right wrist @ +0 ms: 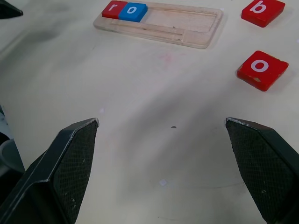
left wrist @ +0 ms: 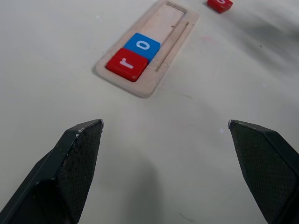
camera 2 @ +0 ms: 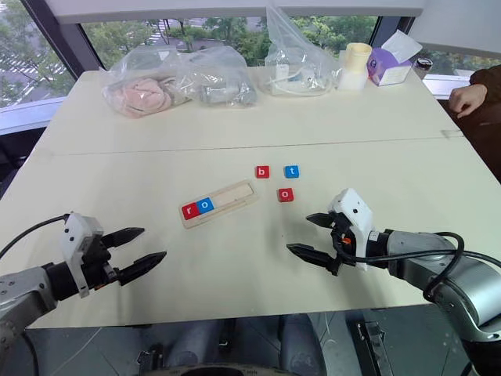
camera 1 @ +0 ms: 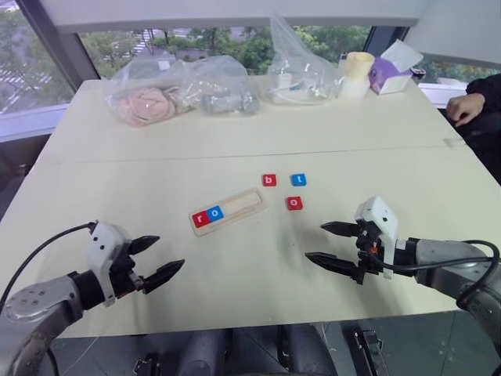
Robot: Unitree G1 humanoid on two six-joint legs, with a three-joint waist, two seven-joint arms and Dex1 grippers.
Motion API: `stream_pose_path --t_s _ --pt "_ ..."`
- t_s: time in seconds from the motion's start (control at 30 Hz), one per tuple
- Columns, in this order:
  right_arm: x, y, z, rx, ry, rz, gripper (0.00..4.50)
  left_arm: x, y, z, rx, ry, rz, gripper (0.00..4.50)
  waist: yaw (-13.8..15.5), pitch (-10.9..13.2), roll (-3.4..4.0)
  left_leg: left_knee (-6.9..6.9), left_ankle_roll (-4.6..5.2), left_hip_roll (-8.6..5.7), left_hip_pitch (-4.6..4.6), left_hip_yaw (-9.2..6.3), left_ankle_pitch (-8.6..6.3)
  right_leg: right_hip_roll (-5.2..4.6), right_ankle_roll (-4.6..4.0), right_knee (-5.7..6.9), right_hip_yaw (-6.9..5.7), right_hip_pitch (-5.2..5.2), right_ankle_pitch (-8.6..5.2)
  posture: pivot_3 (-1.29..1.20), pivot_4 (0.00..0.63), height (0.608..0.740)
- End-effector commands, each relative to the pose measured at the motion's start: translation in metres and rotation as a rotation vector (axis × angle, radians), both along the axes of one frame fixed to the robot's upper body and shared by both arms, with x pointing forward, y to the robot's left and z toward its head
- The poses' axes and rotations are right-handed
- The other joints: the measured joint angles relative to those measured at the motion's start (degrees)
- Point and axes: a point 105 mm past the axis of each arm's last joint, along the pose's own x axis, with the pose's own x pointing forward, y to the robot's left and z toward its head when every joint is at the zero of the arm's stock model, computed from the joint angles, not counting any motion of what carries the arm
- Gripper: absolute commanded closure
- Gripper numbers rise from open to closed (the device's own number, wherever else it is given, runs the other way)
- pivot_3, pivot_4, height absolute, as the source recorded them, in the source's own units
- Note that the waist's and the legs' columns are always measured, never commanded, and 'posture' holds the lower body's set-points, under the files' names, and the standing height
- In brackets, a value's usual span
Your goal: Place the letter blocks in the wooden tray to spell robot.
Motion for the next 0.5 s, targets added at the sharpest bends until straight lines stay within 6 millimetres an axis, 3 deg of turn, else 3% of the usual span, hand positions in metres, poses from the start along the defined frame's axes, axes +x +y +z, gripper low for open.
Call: stream_pose_path --t_s 0.03,0.5 --pt "0.002 0.001 0.007 0.006 -0.043 0.012 0.06 0.001 -0.001 0.009 -0.003 -0.042 -0.004 0.00 -0.04 0.00 0.00 0.00 0.00 0.00 0.00 0.01 0.00 0.00 -0.03 0.00 0.01 0.00 0.02 0.00 0.150 0.740" --pt "0.007 0.004 0.009 0.003 -0.066 0.009 0.06 0.005 0.009 0.005 0.011 -0.046 0.027 0.00 -0.05 -0.01 -0.01 -0.01 0.03 0.00 0.01 0.01 0.02 0.05 -0.06 0.04 0.00 -0.01 0.04 0.00 0.150 0.740"
